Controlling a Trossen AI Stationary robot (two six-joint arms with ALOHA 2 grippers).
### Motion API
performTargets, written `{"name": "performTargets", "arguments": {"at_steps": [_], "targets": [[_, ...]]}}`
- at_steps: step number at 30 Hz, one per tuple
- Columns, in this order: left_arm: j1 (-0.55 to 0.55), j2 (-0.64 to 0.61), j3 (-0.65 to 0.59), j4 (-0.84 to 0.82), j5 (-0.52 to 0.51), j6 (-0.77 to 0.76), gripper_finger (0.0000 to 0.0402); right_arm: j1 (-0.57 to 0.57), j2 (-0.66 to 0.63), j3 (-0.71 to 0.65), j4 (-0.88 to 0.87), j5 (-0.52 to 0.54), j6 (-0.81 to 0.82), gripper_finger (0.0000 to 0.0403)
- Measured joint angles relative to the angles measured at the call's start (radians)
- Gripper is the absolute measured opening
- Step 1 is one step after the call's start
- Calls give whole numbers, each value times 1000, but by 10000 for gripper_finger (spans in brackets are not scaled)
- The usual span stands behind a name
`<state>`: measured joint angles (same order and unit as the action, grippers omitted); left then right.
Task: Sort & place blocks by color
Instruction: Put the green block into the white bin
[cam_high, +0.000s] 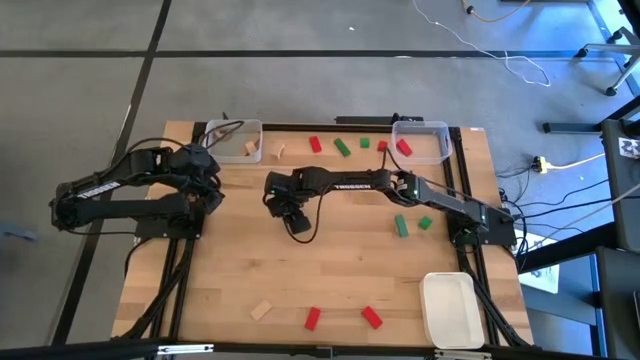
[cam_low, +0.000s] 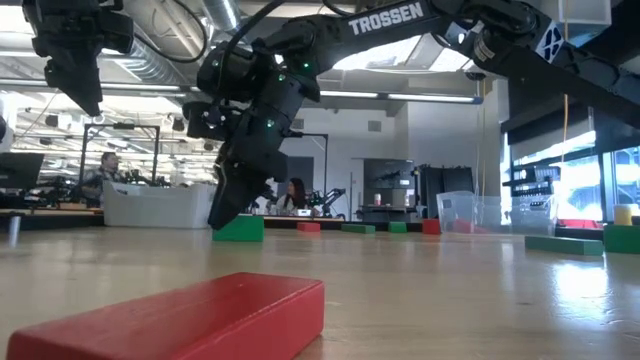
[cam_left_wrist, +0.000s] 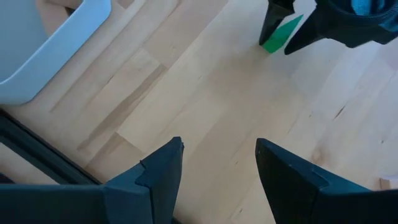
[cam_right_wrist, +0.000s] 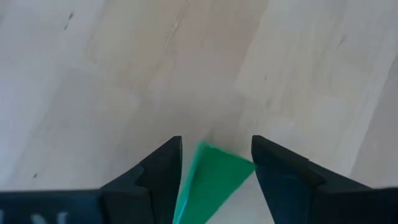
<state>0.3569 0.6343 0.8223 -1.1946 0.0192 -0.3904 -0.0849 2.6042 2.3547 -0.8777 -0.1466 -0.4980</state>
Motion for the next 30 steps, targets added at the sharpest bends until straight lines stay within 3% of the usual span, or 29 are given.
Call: {"name": "performTargets", "arguments": {"at_steps": [18, 22, 26, 30], "targets": [[0, 0, 0, 0, 0, 0, 195, -10, 1, -25, -8, 6, 177, 192], [0, 0, 0, 0, 0, 0, 195, -10, 2, -25, -3, 6, 177, 161], [0, 0, 0, 0, 0, 0, 195, -10, 3, -25, -2, 5, 182, 98], [0, 0, 0, 0, 0, 0, 195, -10, 3, -25, -6, -12, 180, 92]]}}
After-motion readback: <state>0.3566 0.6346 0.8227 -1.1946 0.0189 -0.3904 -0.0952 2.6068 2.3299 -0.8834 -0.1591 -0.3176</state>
